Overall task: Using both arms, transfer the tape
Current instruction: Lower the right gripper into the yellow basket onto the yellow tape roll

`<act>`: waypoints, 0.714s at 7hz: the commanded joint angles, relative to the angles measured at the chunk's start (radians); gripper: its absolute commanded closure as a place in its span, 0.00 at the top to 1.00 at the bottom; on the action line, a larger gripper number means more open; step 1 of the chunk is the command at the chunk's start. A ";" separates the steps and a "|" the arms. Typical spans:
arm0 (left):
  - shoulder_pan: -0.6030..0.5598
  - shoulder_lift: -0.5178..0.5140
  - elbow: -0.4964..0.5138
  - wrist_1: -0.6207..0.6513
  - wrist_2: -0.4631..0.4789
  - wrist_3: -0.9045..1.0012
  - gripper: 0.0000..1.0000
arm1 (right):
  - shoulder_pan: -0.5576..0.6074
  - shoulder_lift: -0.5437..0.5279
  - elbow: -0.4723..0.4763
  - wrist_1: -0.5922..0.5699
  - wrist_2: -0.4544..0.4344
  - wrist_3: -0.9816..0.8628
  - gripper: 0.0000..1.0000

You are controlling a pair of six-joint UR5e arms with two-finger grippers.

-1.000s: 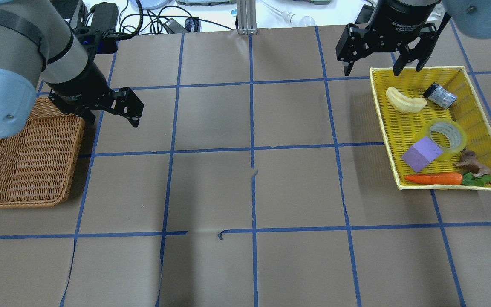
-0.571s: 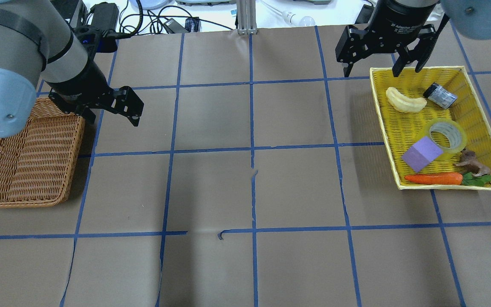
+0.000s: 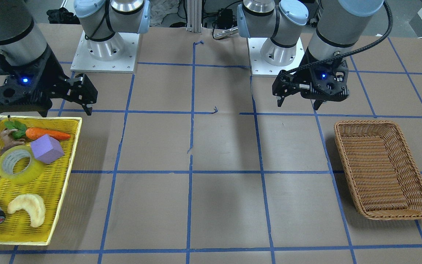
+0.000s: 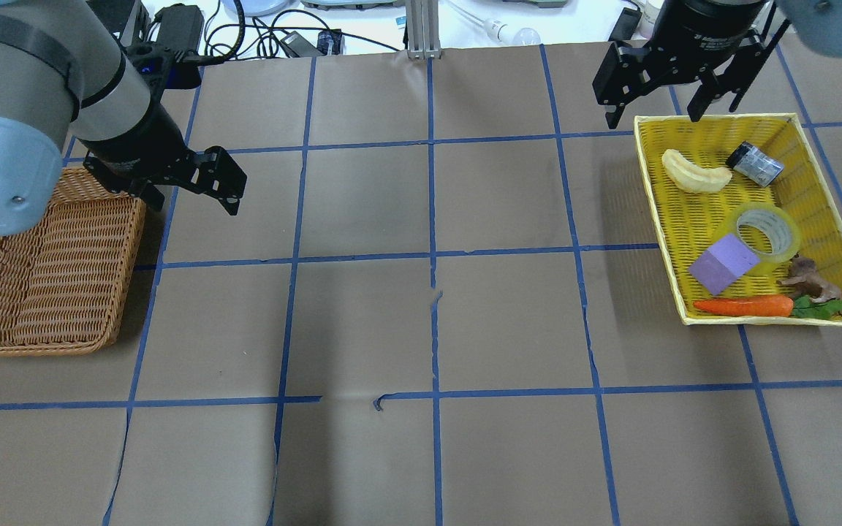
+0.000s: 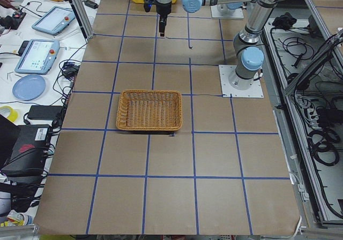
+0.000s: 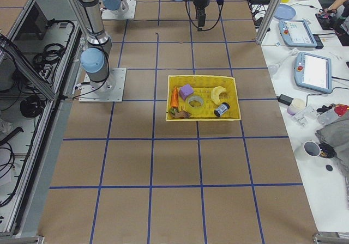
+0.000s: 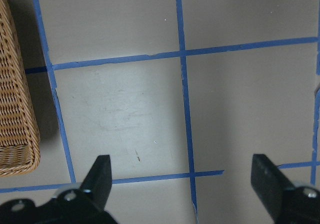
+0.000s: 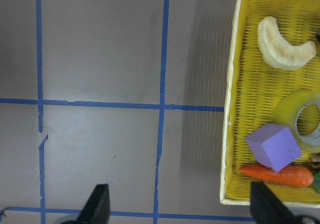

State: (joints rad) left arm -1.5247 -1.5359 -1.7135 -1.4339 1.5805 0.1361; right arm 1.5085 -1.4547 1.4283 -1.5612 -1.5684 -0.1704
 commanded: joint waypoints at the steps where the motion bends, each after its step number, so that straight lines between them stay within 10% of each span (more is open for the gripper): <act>1: 0.000 0.000 0.000 0.001 0.001 0.002 1.00 | -0.155 0.020 0.010 -0.008 -0.001 -0.301 1.00; 5: 0.000 0.000 -0.001 0.001 0.001 0.002 1.00 | -0.364 0.170 0.070 -0.170 -0.009 -0.742 1.00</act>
State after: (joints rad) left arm -1.5248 -1.5355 -1.7144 -1.4327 1.5815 0.1381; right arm 1.1983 -1.3393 1.4650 -1.6382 -1.5744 -0.7669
